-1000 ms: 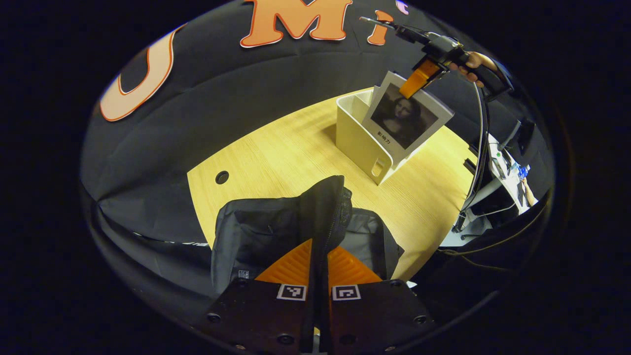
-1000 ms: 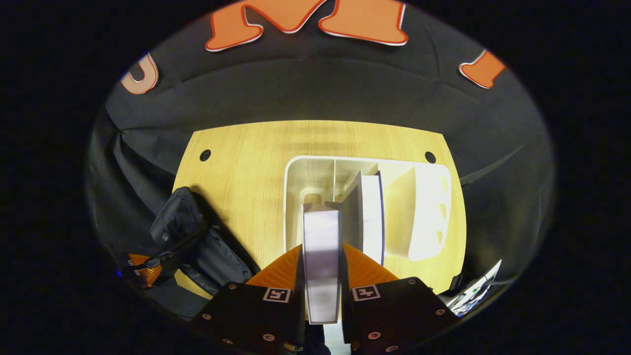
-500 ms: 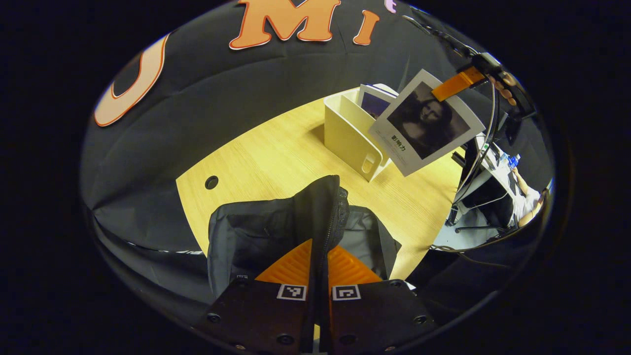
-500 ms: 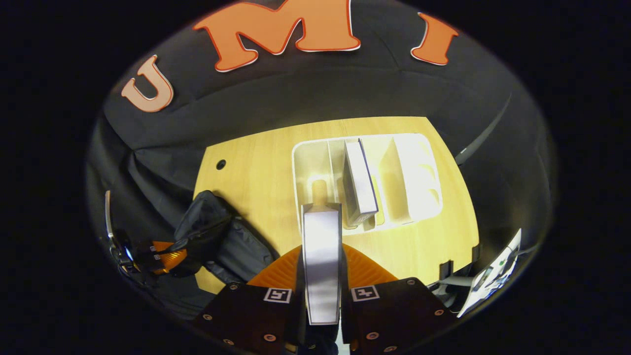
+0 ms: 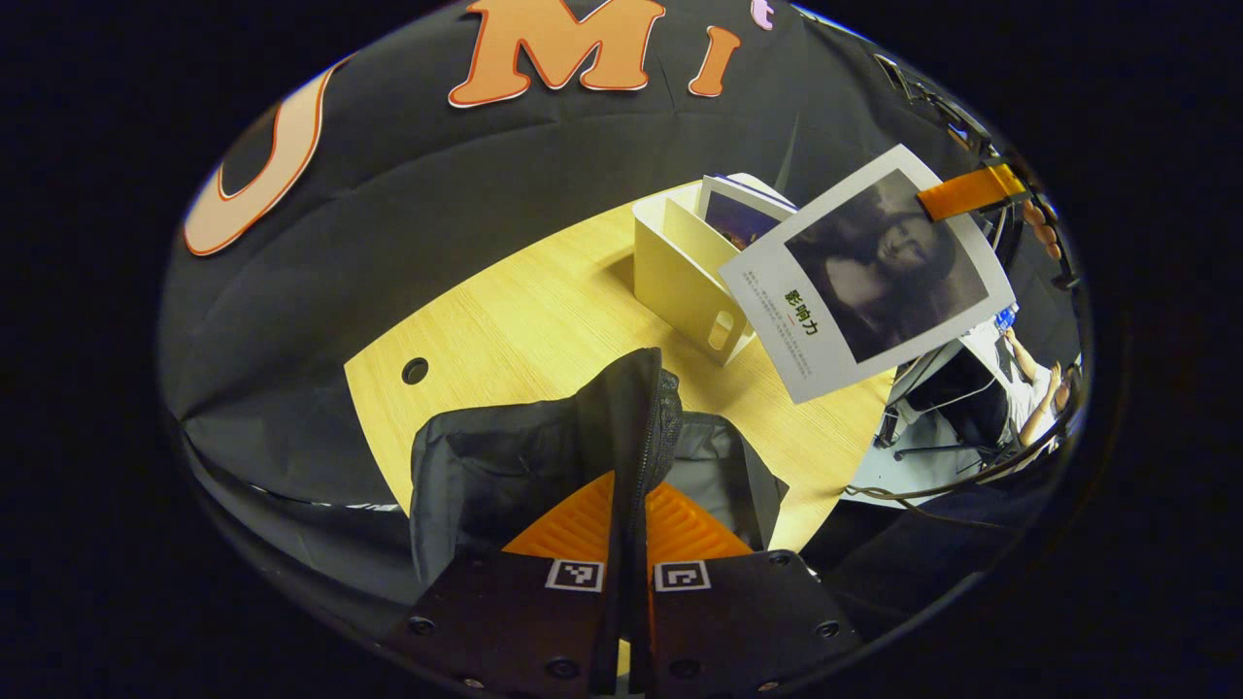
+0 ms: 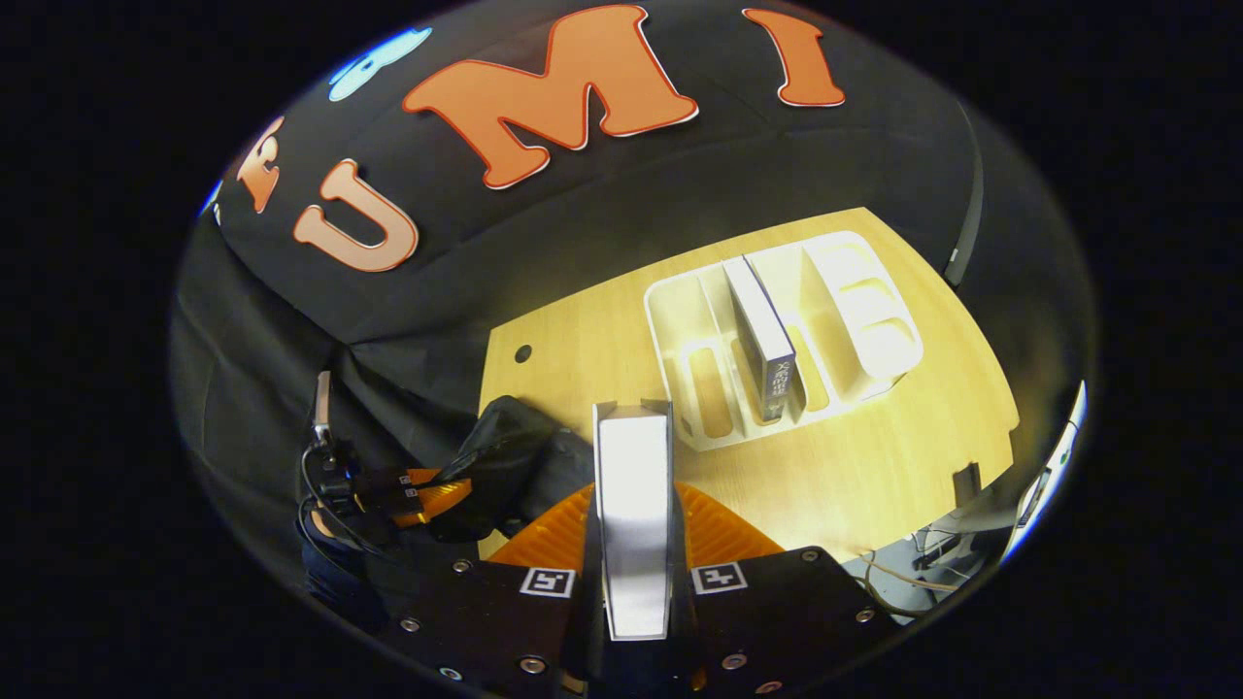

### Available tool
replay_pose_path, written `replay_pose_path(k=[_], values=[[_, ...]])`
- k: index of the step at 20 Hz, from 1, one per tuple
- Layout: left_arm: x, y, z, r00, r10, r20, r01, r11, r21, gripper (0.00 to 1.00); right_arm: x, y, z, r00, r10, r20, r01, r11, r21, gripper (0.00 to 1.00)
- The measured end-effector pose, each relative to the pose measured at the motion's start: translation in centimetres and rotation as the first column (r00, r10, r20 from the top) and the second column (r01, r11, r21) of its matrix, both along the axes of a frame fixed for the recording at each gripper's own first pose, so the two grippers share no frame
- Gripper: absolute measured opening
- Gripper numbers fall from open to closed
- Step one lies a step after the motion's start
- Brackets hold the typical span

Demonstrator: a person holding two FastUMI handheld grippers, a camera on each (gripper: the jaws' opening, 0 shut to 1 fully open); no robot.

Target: Open the schoolbag, grab two books from the bookshelf and put them into the schoolbag.

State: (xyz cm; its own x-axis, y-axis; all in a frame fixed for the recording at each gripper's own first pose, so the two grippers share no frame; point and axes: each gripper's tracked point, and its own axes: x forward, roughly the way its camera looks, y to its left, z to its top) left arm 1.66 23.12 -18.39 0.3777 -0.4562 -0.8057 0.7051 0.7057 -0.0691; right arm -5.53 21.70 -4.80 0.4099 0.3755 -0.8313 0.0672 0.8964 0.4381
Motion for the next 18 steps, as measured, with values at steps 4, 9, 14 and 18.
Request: replay_pose_path(k=[4,9,14,18], values=[[0.3,0.1,1.1,1.0,0.027,0.015,-0.026,0.999,-0.021,0.04,-1.4,2.4,-0.4,1.0,0.0,-0.023,0.002,0.995,0.103,0.29],[0.4,0.5,1.6,0.998,0.052,0.017,-0.052,0.998,-0.028,0.04,-2.9,5.2,-3.4,0.997,-0.007,-0.071,0.023,0.975,0.221,0.29],[0.2,0.0,2.1,0.997,0.072,0.021,-0.071,0.997,-0.033,0.04,-3.6,8.5,-6.6,0.995,0.002,-0.101,0.031,0.944,0.327,0.29],[-0.3,-0.9,2.5,0.997,0.069,0.025,-0.067,0.996,-0.059,0.04,-3.3,9.9,-9.4,0.994,-0.027,-0.11,0.067,0.922,0.381,0.28]])
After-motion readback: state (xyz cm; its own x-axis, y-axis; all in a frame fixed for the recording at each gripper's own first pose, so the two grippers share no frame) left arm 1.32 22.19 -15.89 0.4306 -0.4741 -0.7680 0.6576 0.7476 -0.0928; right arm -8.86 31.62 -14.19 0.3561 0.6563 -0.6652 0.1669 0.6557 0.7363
